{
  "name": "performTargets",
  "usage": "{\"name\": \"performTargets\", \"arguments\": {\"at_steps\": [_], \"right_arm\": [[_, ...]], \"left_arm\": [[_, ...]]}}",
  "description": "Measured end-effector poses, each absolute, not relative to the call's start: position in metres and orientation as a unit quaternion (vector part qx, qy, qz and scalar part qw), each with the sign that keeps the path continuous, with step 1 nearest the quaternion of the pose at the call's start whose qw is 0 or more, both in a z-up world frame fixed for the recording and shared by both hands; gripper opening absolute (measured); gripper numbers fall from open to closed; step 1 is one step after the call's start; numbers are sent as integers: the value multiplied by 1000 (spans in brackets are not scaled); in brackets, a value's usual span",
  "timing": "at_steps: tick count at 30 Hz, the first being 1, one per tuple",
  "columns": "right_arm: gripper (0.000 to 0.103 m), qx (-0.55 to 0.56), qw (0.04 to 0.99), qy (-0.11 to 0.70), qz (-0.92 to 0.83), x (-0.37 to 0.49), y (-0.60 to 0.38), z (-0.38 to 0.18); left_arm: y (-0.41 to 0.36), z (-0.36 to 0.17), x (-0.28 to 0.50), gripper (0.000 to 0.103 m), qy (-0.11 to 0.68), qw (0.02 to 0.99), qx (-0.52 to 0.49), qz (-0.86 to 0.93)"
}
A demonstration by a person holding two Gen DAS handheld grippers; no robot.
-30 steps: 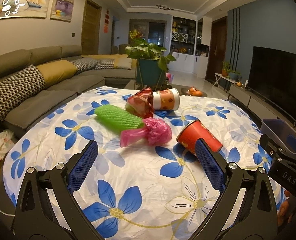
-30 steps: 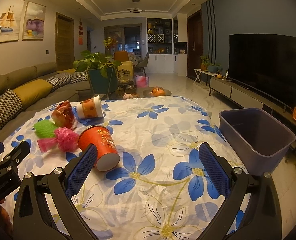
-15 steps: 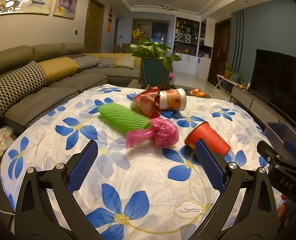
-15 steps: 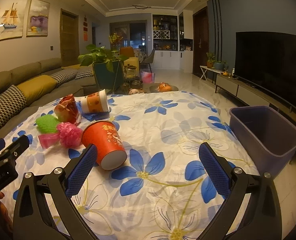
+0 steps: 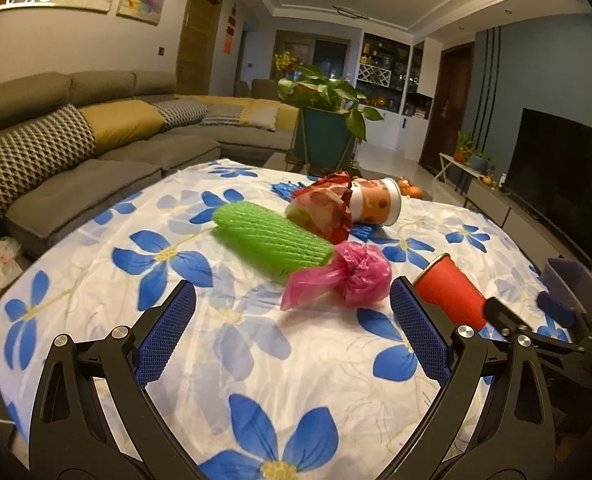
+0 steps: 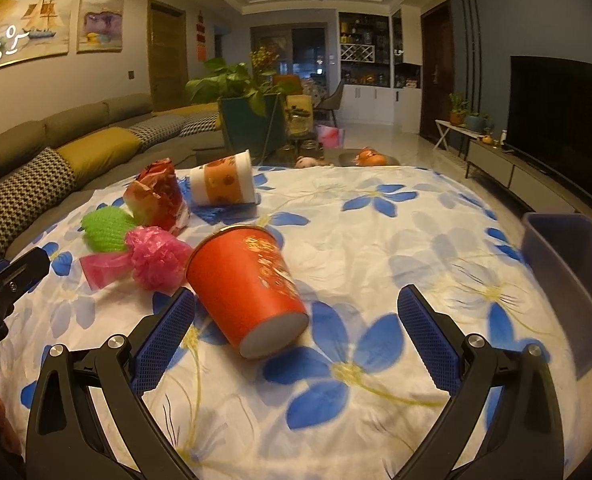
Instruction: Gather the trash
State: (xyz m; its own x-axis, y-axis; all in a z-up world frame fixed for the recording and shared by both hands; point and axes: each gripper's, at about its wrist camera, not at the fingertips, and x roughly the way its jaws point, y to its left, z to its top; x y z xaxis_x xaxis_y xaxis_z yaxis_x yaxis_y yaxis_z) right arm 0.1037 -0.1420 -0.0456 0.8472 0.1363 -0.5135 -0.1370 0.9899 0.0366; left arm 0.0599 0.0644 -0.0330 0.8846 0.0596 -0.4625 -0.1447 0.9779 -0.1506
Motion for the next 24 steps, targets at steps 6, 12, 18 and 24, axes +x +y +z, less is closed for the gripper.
{"name": "performTargets", "arguments": {"at_steps": [6, 12, 18, 24], "right_arm": [[98, -20, 954, 284, 90, 129, -128, -54], [91, -24, 941, 315, 119, 148, -117, -65], [73, -25, 932, 333, 141, 154, -114, -72], [66, -28, 937, 321, 136, 145, -121, -69]], "left_arm": [[61, -35, 83, 96, 238, 967, -77, 46], [61, -40, 97, 96, 250, 964, -77, 36], [62, -45, 103, 96, 258, 962, -77, 34], [52, -44, 106, 96, 259, 963, -75, 22]]}}
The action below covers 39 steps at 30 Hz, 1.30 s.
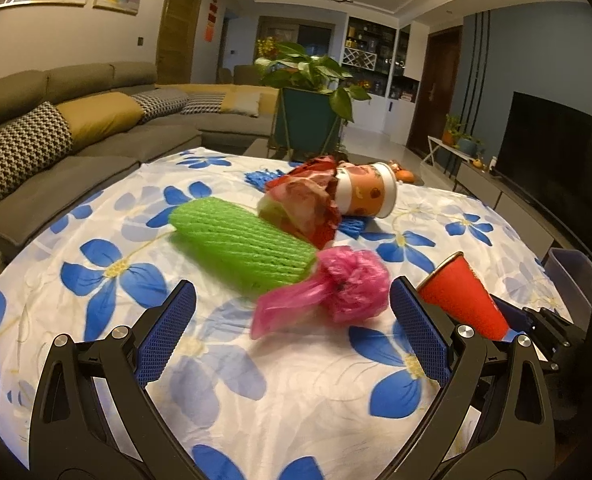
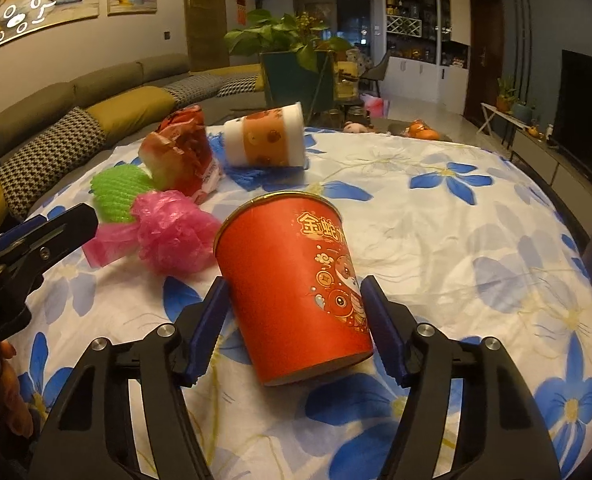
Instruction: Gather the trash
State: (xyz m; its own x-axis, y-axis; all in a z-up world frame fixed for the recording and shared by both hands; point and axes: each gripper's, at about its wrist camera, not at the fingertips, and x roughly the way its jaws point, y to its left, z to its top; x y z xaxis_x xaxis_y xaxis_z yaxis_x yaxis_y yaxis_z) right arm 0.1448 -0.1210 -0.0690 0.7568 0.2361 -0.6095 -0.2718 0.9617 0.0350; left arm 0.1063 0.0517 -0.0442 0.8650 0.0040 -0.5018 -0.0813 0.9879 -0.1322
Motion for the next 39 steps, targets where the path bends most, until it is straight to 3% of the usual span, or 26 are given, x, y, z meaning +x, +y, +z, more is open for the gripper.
{"name": "performTargets", "arguments": {"at_steps": [18, 22, 39], "right_arm": [[65, 9, 952, 291, 96, 117, -174, -56], [66, 6, 951, 293, 95, 118, -172, -57], [73, -3, 955, 288, 69, 117, -171, -53]], "left_arm": [[25, -58, 139, 87, 299, 950, -83, 12], [27, -61, 142, 78, 312, 946, -82, 13], [31, -58, 120, 86, 300, 950, -49, 72]]}}
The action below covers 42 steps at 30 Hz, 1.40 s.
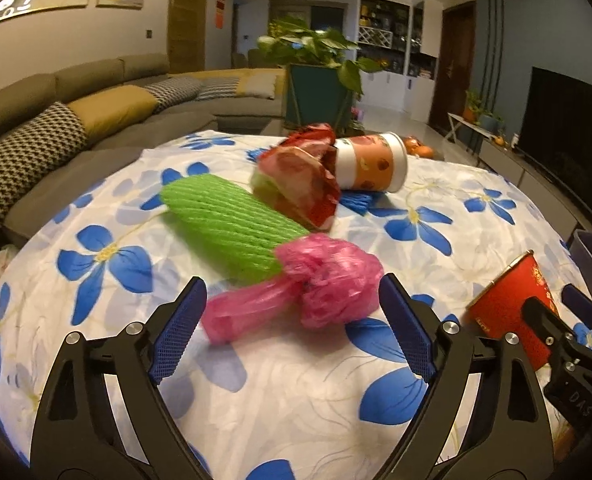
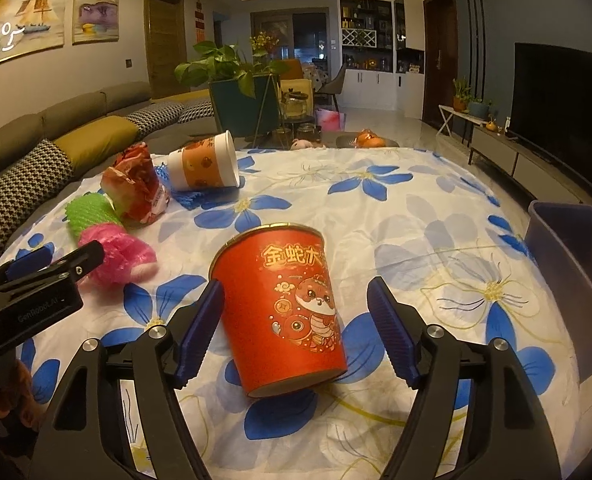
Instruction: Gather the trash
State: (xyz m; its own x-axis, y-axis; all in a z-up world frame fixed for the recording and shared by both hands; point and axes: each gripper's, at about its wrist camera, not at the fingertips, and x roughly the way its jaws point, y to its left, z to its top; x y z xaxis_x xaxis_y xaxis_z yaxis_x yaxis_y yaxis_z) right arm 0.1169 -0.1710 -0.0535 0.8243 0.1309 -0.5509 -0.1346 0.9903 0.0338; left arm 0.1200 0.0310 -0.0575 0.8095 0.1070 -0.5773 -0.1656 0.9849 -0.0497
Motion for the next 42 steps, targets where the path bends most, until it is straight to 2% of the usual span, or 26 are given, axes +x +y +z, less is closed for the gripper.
{"name": "performTargets", "arguments": {"at_steps": [4, 6, 8, 9, 42], "right_arm": [[77, -4, 958, 280, 63, 113, -171, -48], [78, -3, 959, 276, 61, 110, -172, -45], [87, -1, 960, 273, 58, 108, -173, -42], [88, 1, 961, 270, 56, 107, -174, -41], [89, 10, 964, 264, 2, 94, -201, -34]], "left_arm": [[32, -54, 114, 87, 300, 950, -42, 73], [32, -51, 109, 91, 300, 950, -38, 78], [31, -49, 104, 95, 294, 951, -32, 85], [30, -46, 101, 96, 291, 952, -28, 89], [23, -38, 84, 96, 290, 953, -33, 86]]}}
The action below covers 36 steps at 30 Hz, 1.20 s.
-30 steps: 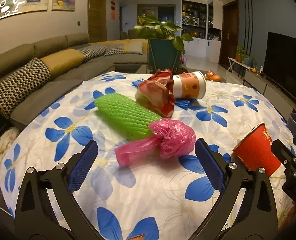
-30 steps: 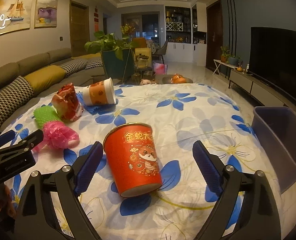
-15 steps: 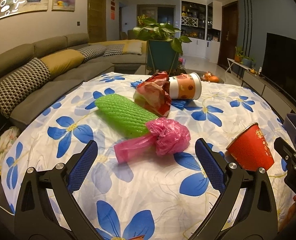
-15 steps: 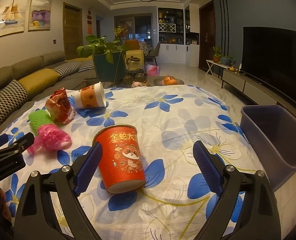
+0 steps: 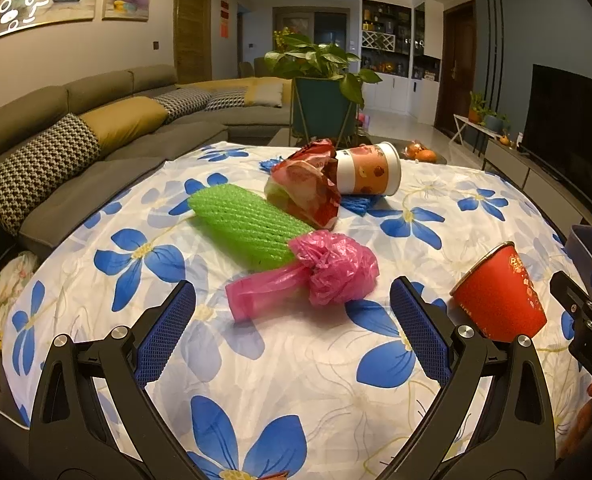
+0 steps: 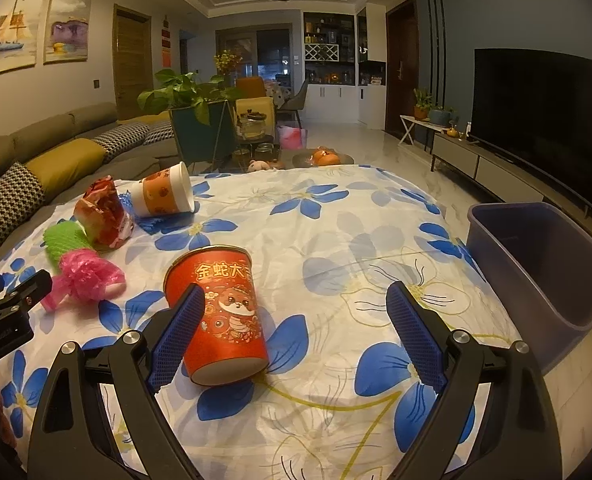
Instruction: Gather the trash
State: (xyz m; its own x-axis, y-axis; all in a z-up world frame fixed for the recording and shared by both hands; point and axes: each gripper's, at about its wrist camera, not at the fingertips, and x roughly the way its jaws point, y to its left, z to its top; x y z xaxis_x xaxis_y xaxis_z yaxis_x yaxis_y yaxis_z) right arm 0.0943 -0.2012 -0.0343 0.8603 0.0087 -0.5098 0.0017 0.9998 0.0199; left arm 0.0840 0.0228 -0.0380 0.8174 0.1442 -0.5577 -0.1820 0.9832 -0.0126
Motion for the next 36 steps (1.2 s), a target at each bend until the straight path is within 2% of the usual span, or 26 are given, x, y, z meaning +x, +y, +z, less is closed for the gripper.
{"name": "performTargets", "arguments": {"at_steps": [36], "right_arm": [[89, 19, 962, 273, -8, 99, -210, -39]], "left_arm": [[23, -40, 85, 96, 292, 952, -33, 83]]}}
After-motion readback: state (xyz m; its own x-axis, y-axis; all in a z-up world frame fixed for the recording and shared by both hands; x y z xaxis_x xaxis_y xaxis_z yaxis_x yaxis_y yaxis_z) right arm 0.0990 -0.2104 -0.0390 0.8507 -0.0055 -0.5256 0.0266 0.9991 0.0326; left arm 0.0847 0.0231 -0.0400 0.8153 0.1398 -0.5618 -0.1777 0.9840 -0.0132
